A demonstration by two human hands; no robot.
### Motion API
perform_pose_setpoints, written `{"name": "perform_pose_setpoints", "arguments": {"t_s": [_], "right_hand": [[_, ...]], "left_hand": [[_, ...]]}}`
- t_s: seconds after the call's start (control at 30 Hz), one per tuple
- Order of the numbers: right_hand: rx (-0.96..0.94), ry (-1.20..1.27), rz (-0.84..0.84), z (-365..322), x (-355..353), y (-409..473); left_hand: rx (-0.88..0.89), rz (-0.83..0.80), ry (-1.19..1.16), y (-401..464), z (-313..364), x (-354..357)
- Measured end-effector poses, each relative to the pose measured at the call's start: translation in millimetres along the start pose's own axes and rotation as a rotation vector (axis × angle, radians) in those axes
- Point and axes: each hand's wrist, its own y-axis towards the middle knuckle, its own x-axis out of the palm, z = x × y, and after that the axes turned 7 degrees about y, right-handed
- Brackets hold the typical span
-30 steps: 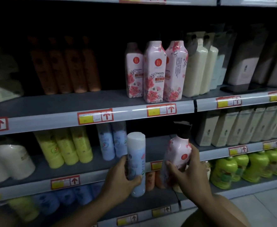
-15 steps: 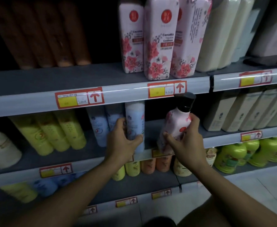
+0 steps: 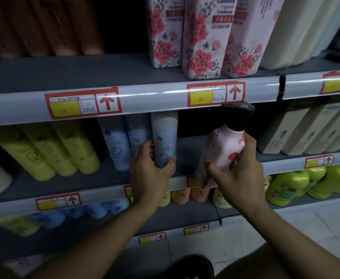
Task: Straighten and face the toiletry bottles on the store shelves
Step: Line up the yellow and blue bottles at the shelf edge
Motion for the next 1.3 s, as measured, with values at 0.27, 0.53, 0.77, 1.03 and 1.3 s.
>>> {"name": "perform_pose_setpoints", "arguments": {"t_s": [0.27, 0.53, 0.77, 1.03, 1.3], "right_hand": [[0.126, -0.157, -0.109, -12, -3, -9], [0.085, -0.044, -0.007, -29, 15, 44], [0.105, -0.011, 0.021, -18, 55, 76], [0.101, -0.093, 0.030, 1, 85, 81], [0.120, -0.114, -0.029, 19, 94, 79]], "left_hand": [[-0.048, 0.065, -0.068, 0, 3, -3], [-0.080, 0.086, -0.044, -3, 9, -1], [-0.040, 0.072, 0.004, 1, 3, 8], [0.018, 0.077, 0.015, 3, -2, 15], [-0.020, 0.072, 0.112, -7, -5, 23]]}}
